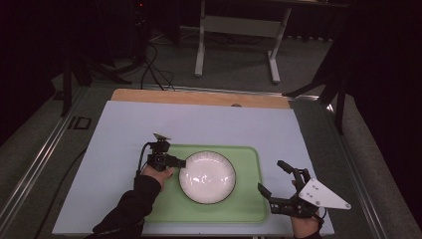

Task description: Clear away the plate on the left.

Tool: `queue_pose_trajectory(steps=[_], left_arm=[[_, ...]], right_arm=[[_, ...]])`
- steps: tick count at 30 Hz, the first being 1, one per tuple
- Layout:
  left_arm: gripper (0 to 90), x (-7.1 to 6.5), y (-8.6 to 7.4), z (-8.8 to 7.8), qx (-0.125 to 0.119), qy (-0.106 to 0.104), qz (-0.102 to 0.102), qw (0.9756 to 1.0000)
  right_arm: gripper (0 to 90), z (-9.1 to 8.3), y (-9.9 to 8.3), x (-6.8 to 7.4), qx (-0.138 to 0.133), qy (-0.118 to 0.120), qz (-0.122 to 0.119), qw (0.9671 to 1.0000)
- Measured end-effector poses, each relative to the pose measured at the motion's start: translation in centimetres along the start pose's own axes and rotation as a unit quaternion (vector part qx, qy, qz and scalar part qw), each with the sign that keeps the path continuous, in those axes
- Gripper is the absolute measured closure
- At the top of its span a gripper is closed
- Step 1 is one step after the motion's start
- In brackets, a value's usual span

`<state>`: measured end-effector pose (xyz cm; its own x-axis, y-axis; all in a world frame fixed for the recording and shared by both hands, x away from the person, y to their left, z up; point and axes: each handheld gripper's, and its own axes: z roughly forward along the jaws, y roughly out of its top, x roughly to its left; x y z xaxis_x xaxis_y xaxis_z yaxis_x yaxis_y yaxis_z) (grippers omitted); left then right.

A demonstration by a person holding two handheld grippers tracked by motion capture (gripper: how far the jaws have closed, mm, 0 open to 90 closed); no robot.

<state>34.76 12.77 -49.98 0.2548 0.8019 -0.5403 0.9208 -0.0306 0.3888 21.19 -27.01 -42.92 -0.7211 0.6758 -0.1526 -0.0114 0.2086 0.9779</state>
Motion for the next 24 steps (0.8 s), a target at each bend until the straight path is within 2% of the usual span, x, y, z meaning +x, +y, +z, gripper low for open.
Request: queue_pose_trajectory(steps=[1,3,4,6,7,8,10,12,14,15,16,18,20,22,24], left_arm=[[74.4,-0.1,0.1,-0.3,-0.004,-0.001,0.003,1.0],[70.8,-0.1,0.2,-1.0,-0.013,-0.019,0.013,0.9996],[68.6,-0.1,0.2,-1.3,-0.02,-0.02,0.017,0.9995],[62.6,-0.1,0.2,-2.0,-0.023,-0.006,0.033,0.9992],[59.2,0.0,0.2,-2.5,-0.027,-0.01,0.036,0.9989],[55.9,0.0,0.2,-2.9,-0.026,-0.014,0.041,0.9987],[43.3,-0.1,0.3,-3.6,-0.014,-0.029,0.062,0.9976],[36.6,-0.4,0.3,-4.4,-0.012,-0.022,0.077,0.9967],[23.0,-0.6,0.2,-5.1,-0.006,-0.034,0.095,0.9948],[22.8,-0.8,0.2,-5.4,-0.009,-0.024,0.103,0.9944],[21.2,-0.9,0.1,-5.7,-0.013,-0.023,0.11,0.9936],[11.1,-1.1,0.1,-6.3,-0.019,-0.035,0.122,0.9918],[3.4,-1.4,0.0,-6.9,-0.02,-0.035,0.134,0.9902],[0.5,-1.6,-0.1,-7.4,-0.027,-0.035,0.146,0.9883],[0.1,-2.1,-0.4,-8.2,-0.032,-0.042,0.169,0.9841]], right_arm=[[13.4,0.0,0.0,0.0,0.0,-0.001,-0.001,1.0],[13.4,0.0,0.0,0.0,0.002,0.0,0.0,1.0],[13.4,0.0,0.0,0.0,0.002,0.0,0.0,1.0],[13.4,0.0,0.0,0.1,0.003,0.0,0.0,1.0],[13.4,0.0,0.0,0.1,0.004,-0.001,0.0,1.0],[13.4,0.0,0.0,0.1,0.004,-0.001,0.0,1.0],[13.4,0.0,-0.1,0.0,0.005,-0.001,-0.001,1.0],[13.4,0.1,0.0,0.0,0.005,-0.002,-0.002,1.0],[13.4,0.1,0.0,0.1,0.005,-0.001,-0.003,1.0],[13.4,0.0,0.0,0.1,0.006,-0.002,-0.004,1.0],[13.4,0.0,0.0,0.2,0.006,-0.002,-0.004,1.0],[13.4,0.0,0.0,0.2,0.007,-0.004,-0.003,1.0],[13.4,-0.1,0.0,0.2,0.007,-0.004,-0.002,1.0],[13.4,-0.1,0.1,0.2,0.006,-0.006,-0.004,1.0],[13.5,-0.2,0.1,0.2,0.006,-0.006,-0.004,1.0]])
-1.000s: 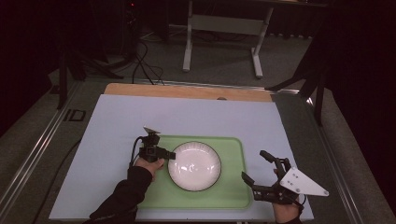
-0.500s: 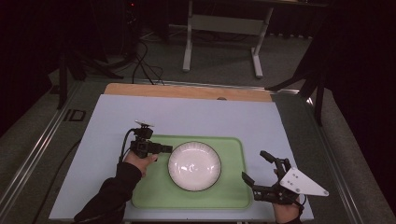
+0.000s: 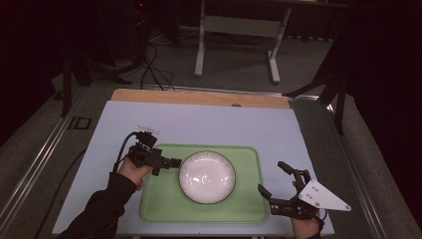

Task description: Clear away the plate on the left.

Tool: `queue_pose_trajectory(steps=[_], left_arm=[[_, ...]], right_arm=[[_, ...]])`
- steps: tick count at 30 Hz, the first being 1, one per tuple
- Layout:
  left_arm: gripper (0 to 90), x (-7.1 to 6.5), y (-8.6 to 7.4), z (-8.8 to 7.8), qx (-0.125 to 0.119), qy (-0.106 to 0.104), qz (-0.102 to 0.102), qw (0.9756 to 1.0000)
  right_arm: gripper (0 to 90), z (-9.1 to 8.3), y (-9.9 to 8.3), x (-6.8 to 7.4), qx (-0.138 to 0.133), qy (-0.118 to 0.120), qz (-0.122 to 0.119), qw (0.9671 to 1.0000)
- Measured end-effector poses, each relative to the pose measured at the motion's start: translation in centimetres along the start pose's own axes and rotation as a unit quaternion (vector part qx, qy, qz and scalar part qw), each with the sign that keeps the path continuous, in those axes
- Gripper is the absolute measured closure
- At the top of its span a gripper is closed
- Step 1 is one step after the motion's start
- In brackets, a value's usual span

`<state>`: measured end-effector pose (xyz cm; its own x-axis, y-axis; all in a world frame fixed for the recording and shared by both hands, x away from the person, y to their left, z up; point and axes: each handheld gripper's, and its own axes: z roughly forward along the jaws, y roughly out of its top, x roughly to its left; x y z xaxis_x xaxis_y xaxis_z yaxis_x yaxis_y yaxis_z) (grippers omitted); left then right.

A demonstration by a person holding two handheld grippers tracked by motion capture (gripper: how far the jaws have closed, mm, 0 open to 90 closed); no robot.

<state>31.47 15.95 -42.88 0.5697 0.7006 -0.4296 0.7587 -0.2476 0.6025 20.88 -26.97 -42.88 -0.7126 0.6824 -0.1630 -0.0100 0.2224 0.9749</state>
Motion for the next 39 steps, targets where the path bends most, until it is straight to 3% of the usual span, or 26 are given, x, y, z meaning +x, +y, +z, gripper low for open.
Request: queue_pose_trajectory(steps=[7,10,12,16,19,22,29,33,35,37,39], left_arm=[[0.1,-0.9,-0.2,-1.9,-0.026,-0.008,0.032,0.9991],[0.1,-1.3,-0.7,-3.1,-0.056,0.011,0.057,0.9967],[0.2,-1.4,-1.0,-3.7,-0.072,0.001,0.069,0.995],[0.1,-1.6,-1.8,-4.6,-0.069,-0.001,0.086,0.9939],[0.2,-1.6,-2.7,-5.1,-0.069,-0.005,0.085,0.994],[0.2,-1.4,-3.5,-5.6,-0.079,-0.009,0.101,0.9917],[0.1,-1.2,-5.4,-6.7,-0.08,-0.004,0.121,0.9895],[0.1,-0.8,-6.6,-7.3,-0.1,0.001,0.135,0.9858],[0.2,-0.5,-7.2,-7.6,-0.103,-0.001,0.137,0.9851],[0.2,-0.4,-8.0,-7.9,-0.124,-0.003,0.147,0.9813],[0.2,-0.3,-8.4,-8.0,-0.125,-0.008,0.15,0.9807]], right_arm=[[13.4,-0.1,-0.1,0.0,0.003,-0.003,0.002,1.0],[13.4,-0.2,-0.1,0.0,0.002,-0.004,0.001,1.0],[13.5,-0.2,-0.1,0.0,0.002,-0.005,0.002,1.0],[13.5,-0.2,-0.1,0.0,0.003,-0.005,0.001,1.0],[13.5,-0.2,-0.1,0.0,0.004,-0.006,0.001,1.0],[13.5,-0.3,0.0,0.0,0.003,-0.006,0.0,1.0],[13.5,-0.3,-0.1,0.0,0.005,-0.008,0.002,1.0],[13.5,-0.3,-0.1,0.0,0.005,-0.008,0.0,1.0],[13.5,-0.3,-0.1,0.0,0.004,-0.008,-0.001,1.0],[13.4,-0.3,-0.1,0.0,0.005,-0.008,0.0,1.0],[13.5,-0.3,-0.1,0.0,0.005,-0.009,0.0,0.9999]])
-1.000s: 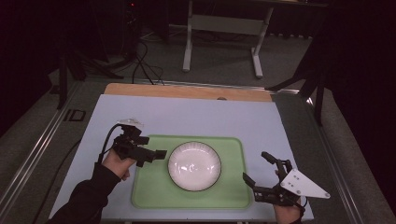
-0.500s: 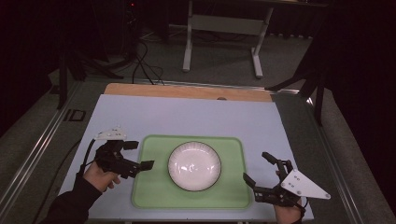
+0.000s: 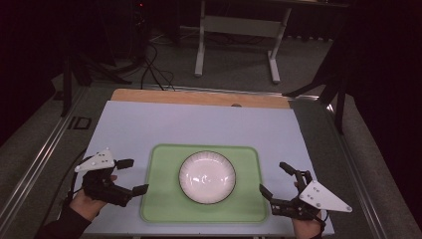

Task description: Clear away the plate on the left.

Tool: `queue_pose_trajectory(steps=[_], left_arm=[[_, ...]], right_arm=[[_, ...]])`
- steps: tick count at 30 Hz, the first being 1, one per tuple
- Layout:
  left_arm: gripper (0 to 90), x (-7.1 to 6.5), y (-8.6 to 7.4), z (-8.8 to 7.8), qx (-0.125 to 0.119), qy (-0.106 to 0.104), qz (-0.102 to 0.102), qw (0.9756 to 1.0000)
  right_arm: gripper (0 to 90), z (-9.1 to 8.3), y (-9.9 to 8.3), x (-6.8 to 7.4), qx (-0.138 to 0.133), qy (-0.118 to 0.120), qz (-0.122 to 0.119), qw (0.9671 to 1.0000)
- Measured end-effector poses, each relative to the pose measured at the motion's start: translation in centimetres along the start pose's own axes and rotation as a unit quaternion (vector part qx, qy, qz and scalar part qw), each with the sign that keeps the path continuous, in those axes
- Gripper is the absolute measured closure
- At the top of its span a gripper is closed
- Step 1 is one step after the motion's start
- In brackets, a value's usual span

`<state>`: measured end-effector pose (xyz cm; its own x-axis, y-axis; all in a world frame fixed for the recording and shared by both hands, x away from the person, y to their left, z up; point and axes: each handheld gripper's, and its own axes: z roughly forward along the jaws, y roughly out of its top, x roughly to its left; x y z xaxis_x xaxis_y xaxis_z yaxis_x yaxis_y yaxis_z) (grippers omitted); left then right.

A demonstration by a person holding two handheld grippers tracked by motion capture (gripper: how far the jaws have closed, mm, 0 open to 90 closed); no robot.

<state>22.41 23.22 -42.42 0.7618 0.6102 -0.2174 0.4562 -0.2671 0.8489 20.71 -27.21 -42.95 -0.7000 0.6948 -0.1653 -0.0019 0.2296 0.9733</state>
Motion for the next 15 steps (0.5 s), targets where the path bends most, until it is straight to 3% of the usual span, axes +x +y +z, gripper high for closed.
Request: queue_pose_trajectory(steps=[7,15], left_arm=[[0.2,0.1,-1.6,-0.5,-0.003,0.003,0.005,1.0],[0.2,1.1,-3.4,0.0,-0.012,0.021,-0.013,0.9996]], right_arm=[[13.5,0.0,0.0,0.0,0.002,0.0,-0.001,1.0],[13.5,0.0,-0.1,-0.1,0.002,-0.002,0.0,1.0]])
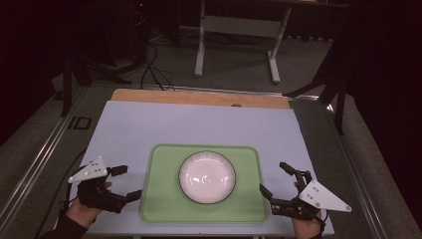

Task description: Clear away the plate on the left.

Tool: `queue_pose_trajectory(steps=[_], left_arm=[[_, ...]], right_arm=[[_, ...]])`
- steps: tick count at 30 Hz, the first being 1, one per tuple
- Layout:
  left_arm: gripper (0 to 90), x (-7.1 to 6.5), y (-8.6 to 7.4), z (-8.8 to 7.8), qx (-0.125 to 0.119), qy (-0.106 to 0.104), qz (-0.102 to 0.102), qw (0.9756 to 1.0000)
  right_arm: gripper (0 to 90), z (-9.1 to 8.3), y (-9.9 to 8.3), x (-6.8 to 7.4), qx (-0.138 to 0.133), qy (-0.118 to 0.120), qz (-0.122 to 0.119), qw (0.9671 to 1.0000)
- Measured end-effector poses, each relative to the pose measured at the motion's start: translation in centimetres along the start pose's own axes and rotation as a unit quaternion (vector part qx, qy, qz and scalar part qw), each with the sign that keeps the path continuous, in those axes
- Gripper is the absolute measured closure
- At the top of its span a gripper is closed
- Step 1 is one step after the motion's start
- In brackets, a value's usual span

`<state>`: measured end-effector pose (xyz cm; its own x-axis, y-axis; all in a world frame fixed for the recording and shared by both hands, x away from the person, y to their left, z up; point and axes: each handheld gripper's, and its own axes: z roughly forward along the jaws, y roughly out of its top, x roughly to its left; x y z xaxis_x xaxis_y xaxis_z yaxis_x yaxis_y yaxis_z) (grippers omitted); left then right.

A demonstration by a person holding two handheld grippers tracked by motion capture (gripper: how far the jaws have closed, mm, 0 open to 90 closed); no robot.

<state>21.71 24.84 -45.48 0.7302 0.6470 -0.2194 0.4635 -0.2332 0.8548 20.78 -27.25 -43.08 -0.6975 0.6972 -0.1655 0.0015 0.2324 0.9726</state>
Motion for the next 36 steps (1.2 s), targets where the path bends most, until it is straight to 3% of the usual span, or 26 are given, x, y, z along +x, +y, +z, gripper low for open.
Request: queue_pose_trajectory(steps=[7,13,16,18,22,36], left_arm=[[0.2,0.5,-1.0,0.5,-0.015,0.031,0.005,0.9994],[0.2,0.9,-1.5,0.2,-0.054,0.05,0.0,0.9973],[0.2,0.7,-1.4,0.0,-0.079,0.04,0.006,0.996],[0.2,0.4,-1.3,0.1,-0.081,0.043,0.024,0.9955],[0.2,0.2,-1.4,0.2,-0.092,0.05,0.04,0.9937],[0.2,0.6,-2.0,0.6,-0.1,0.045,0.028,0.9935]], right_arm=[[13.5,-0.1,-0.2,-0.1,0.002,-0.002,0.002,1.0],[13.5,-0.3,-0.4,-0.1,0.006,-0.002,0.005,1.0],[13.5,-0.3,-0.6,-0.2,0.008,-0.003,0.01,0.9999],[13.5,-0.3,-0.7,-0.2,0.011,-0.002,0.012,0.9999],[13.5,-0.1,-1.0,-0.5,0.013,-0.002,0.019,0.9997],[13.5,-0.1,-1.2,-0.7,0.014,0.0,0.028,0.9995]])
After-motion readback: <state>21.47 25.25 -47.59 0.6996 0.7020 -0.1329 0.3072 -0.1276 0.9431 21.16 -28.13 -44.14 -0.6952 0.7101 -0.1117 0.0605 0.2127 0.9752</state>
